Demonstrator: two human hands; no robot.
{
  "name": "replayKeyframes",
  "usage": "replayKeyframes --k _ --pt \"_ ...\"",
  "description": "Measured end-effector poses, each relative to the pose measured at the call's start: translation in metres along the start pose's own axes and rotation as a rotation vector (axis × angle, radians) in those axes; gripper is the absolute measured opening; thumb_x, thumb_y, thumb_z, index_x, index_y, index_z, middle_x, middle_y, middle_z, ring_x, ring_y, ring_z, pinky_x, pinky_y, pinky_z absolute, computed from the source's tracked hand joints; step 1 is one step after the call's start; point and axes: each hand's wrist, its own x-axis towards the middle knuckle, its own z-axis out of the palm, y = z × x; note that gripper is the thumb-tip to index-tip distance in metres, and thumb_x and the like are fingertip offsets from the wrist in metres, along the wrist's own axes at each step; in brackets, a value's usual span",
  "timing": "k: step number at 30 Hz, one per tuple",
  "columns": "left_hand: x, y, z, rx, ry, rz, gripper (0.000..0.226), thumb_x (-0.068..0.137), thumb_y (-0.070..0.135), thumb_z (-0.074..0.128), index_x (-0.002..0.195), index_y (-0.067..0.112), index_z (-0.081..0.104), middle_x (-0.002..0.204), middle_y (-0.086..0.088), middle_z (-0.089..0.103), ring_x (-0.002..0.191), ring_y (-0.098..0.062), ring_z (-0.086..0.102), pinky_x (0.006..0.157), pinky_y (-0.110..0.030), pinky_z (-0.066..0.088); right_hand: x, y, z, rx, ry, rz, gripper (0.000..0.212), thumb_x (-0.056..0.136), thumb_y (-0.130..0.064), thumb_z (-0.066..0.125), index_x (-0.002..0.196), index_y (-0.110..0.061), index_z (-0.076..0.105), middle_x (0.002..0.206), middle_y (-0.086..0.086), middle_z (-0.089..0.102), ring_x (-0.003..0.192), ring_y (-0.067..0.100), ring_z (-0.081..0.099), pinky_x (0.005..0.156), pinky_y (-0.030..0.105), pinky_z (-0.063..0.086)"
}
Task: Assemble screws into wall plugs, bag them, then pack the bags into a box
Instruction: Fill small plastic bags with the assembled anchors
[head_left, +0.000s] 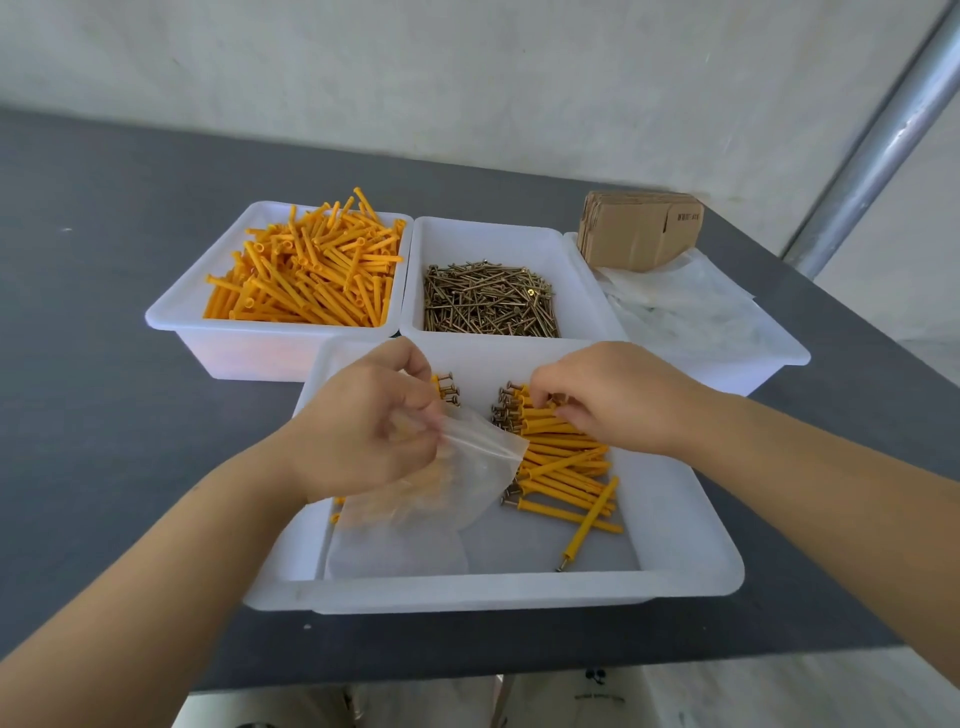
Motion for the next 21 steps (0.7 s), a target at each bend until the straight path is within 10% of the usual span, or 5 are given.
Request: replayKeyframes --k 8,21 --pt "-0.003 0.001 0.001 0.124 0.054 0.129 0.016 0.073 0.004 0.082 0.082 0.018 0.079 0.097 -0.001 0.05 0.091 -0.02 0.063 0.076 -0.039 0.054 0.021 -0.032 0.021 -0.118 -0.21 -0.149 0.015 0.092 -0.011 0.054 0.1 -0.017 0.065 0.096 0.002 0.067 0.091 0.023 0.062 0.077 0.039 0.052" --pt "-0.003 0.002 0.002 0.091 0.059 0.161 0.018 0.072 0.003 0.084 0.082 0.017 0.08 0.098 0.0 0.049 0.096 -0.023 0.063 0.076 -0.04 0.055 0.023 -0.042 0.028 -0.196 -0.265 -0.159 0.014 0.086 -0.007 0.057 0.097 -0.013 0.064 0.09 0.005 0.065 0.086 0.024 0.062 0.068 0.036 0.052"
